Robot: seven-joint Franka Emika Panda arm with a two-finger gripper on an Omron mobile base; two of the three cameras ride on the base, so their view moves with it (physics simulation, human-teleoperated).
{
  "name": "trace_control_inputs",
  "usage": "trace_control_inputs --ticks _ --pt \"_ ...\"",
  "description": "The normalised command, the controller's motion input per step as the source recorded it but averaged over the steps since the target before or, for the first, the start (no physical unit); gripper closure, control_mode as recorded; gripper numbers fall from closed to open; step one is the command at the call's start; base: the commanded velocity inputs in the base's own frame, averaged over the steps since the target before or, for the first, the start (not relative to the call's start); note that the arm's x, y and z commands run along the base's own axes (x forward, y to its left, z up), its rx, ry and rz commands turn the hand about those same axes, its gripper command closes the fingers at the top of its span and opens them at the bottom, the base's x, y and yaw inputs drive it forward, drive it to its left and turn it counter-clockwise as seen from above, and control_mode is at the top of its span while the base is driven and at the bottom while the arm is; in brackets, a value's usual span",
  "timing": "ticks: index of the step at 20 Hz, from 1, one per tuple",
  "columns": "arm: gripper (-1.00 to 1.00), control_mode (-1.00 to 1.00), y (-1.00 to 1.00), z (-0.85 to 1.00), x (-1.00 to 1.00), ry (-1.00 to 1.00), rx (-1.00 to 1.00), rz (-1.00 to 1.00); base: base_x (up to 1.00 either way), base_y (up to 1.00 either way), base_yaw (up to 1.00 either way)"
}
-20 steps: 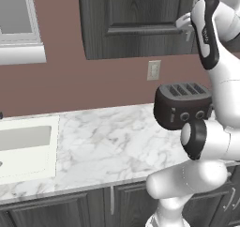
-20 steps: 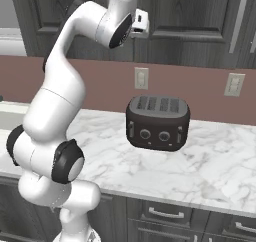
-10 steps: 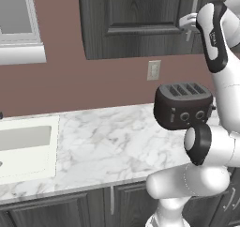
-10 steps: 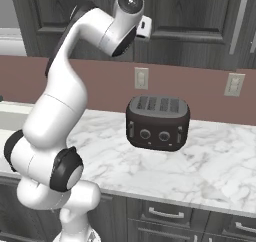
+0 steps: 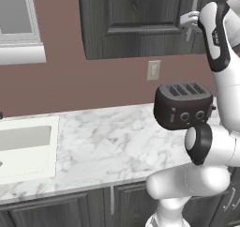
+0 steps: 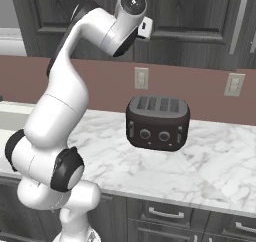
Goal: Open the cabinet, pick the kettle from the cabinet, and place it in the sink.
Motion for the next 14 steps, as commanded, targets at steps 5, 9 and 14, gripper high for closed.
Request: trace_control_inputs --ticks 5,9,14 --pt "-1.0 -1.0 0.07 0.3 0.14 0.0 0.0 0.04 0.0 0.0 0.0" --pt "-1.0 -1.0 0.12 0.28 0.06 -0.01 0.0 0.01 0.0 0.0 0.0" --pt "-1.0 -1.0 0.16 0.34 0.08 0.0 0.0 0.0 0.0 0.0 0.0"
